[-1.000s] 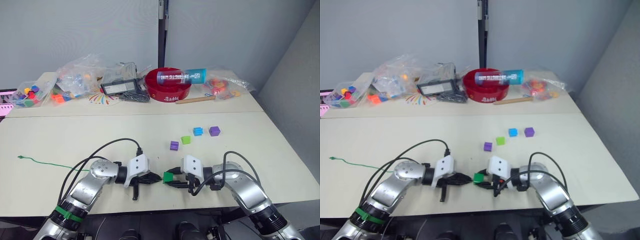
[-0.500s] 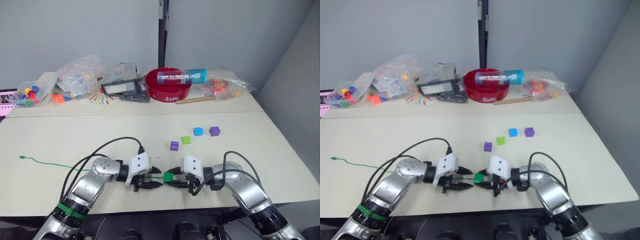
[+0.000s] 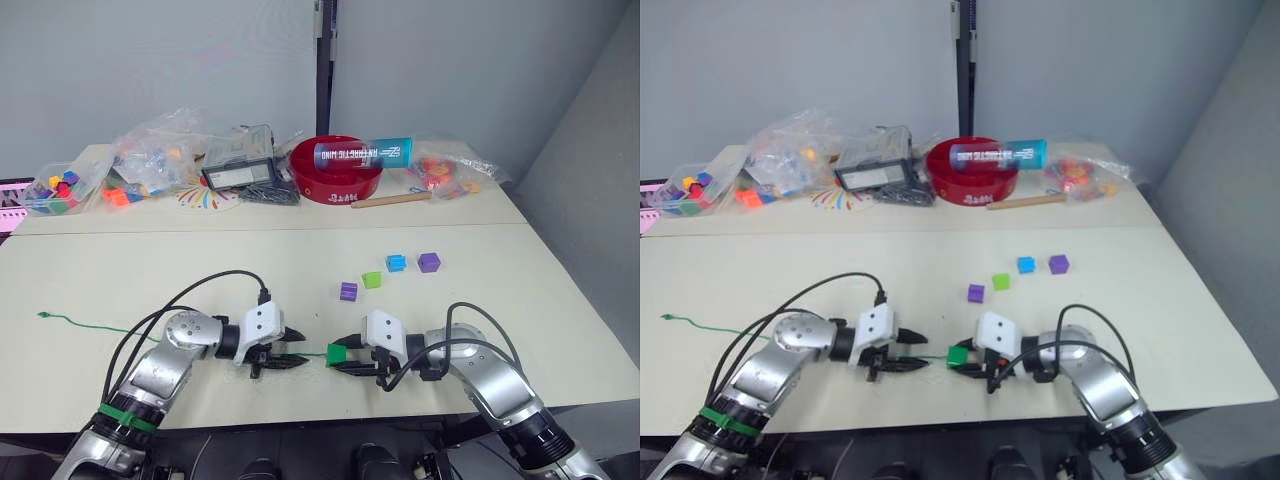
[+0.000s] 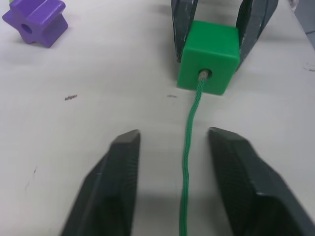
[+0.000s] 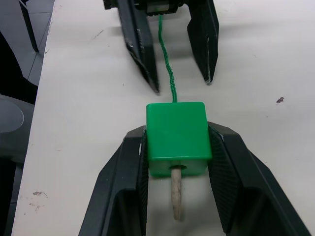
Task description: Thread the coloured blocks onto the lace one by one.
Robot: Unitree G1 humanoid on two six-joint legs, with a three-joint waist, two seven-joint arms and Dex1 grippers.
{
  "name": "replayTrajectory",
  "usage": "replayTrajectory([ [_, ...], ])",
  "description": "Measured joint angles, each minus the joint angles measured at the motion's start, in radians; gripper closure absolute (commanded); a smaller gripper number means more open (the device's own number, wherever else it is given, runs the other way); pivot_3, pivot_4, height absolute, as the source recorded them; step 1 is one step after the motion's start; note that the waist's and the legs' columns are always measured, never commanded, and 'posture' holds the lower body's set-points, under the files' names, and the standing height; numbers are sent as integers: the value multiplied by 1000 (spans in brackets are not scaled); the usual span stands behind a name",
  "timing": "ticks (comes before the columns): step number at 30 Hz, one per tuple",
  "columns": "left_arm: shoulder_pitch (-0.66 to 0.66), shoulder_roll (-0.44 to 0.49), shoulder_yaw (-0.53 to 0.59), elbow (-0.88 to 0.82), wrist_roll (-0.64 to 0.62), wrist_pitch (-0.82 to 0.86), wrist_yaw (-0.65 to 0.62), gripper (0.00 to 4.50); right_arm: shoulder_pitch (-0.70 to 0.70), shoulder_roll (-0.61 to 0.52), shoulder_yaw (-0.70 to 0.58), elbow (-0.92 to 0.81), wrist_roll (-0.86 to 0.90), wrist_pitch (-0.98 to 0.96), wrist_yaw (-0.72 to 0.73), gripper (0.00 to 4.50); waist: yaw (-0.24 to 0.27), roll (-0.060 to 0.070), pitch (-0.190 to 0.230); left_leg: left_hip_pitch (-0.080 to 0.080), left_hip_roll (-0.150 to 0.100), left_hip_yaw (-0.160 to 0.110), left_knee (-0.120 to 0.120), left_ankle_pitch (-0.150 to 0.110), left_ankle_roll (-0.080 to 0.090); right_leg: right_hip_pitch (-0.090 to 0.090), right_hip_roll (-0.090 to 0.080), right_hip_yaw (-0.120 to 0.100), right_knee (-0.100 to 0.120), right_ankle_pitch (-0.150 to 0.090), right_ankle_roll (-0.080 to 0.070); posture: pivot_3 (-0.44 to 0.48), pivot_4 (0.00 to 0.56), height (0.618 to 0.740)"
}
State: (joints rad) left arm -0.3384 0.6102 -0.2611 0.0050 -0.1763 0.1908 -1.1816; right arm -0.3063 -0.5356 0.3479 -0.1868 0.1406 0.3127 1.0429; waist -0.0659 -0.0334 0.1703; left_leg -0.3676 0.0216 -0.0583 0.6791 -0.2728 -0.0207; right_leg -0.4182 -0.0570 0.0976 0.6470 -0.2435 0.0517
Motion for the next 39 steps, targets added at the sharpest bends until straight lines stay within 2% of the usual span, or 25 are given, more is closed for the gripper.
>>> replayTrajectory([
  [3, 0, -8, -5, 2, -1, -7, -6, 4456, 0, 0, 0, -1, 0, 1, 0, 3343, 0, 0, 0, 0, 0, 0, 0, 0, 0, 0, 0, 0, 0, 0, 0, 0, 150, 740],
  [11, -4, -56, -49, -15, -1, 12, -16, 4456, 0, 0, 0, -1, 0, 1, 0, 3343, 0, 0, 0, 0, 0, 0, 0, 0, 0, 0, 0, 0, 0, 0, 0, 0, 150, 740],
  [20, -12, -49, -49, -39, 16, 54, 6, 4456, -10, 2, 8, 6, 0, 1, 0, 3343, -3, 0, 0, 0, 0, 0, 0, 0, 0, 0, 0, 0, 0, 0, 0, 0, 150, 740],
  [22, -12, -47, -45, -54, 15, 75, 14, 3903, -12, 3, 9, 6, 0, 5, 0, 3343, -4, 0, 0, 0, 0, 0, 0, 0, 0, 0, 0, 0, 0, 0, 0, 0, 150, 740],
  [24, -11, -45, -34, -69, 7, 81, 15, 3342, -12, 4, 8, 5, 1, 8, 0, 2309, -4, 0, 0, 0, 0, 0, 0, 0, 0, 0, 0, 0, 0, 0, 0, 0, 150, 740],
  [31, -3, -22, -30, -138, -36, 116, 0, 991, -6, 4, -8, 5, 25, 72, -18, 0, 6, 0, 0, -4, -1, -1, 0, 0, 0, -3, -1, 0, 0, 0, 1, 0, 150, 740],
  [32, -3, -22, -31, -139, -33, 114, 1, 711, -4, 0, -14, -12, 38, 80, -18, 0, 7, 0, 0, -4, -1, -1, 0, 0, 0, -3, -1, 0, 0, 0, 1, 0, 150, 740],
  [39, -52, -86, -91, -84, 10, 73, 14, 711, 57, -109, -93, -123, 108, 105, 21, 0, 30, 0, 0, -4, -3, 0, 0, 0, 0, -1, -3, 0, -3, -1, 2, 0, 150, 740],
])
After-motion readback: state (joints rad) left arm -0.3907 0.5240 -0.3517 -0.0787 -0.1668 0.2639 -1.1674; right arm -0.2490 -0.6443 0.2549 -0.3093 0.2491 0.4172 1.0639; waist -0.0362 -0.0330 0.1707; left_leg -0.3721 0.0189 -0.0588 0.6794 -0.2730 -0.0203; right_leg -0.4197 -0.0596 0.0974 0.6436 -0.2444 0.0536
